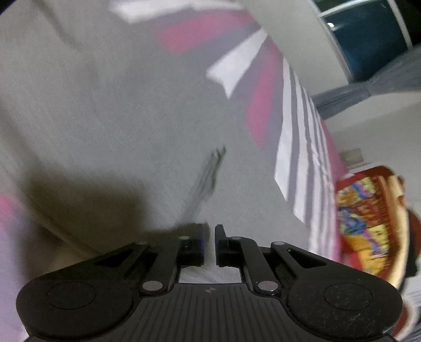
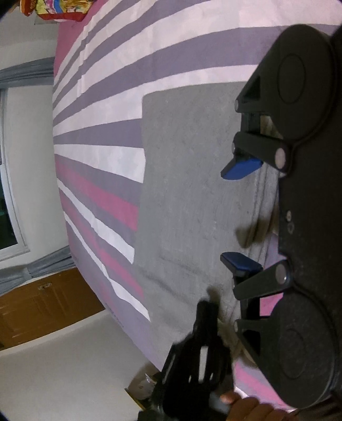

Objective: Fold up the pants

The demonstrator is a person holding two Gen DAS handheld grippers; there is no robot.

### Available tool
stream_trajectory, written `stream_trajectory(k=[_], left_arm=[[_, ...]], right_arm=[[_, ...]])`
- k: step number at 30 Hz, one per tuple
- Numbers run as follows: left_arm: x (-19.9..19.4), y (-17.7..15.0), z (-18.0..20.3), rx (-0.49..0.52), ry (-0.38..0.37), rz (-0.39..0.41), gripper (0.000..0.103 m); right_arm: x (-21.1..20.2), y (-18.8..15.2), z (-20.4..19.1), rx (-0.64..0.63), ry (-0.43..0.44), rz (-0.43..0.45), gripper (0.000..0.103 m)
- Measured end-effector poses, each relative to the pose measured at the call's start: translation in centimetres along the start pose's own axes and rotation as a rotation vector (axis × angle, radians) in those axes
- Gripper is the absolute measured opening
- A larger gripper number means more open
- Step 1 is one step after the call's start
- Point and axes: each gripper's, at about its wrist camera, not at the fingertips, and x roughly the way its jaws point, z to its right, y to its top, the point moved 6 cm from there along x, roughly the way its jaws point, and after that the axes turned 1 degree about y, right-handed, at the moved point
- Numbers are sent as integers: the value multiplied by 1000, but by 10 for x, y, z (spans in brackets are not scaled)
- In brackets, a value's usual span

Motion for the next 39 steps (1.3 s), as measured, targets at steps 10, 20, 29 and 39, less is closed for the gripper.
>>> stream_trajectory(k=[10, 20, 29, 39], left_arm=[[5, -9, -14, 18, 62, -51, 10], [-14, -2, -6, 19, 16, 36, 97], [23, -26, -1, 5, -40, -53, 29], [-33, 16, 32, 177, -59, 138, 0]], right_arm=[[8, 2, -4, -39, -83, -10, 61], [11, -1, 13, 13, -89, -18, 62], [3, -2, 21, 41, -88, 11, 62], [-3, 19, 27, 34, -122, 77, 61]])
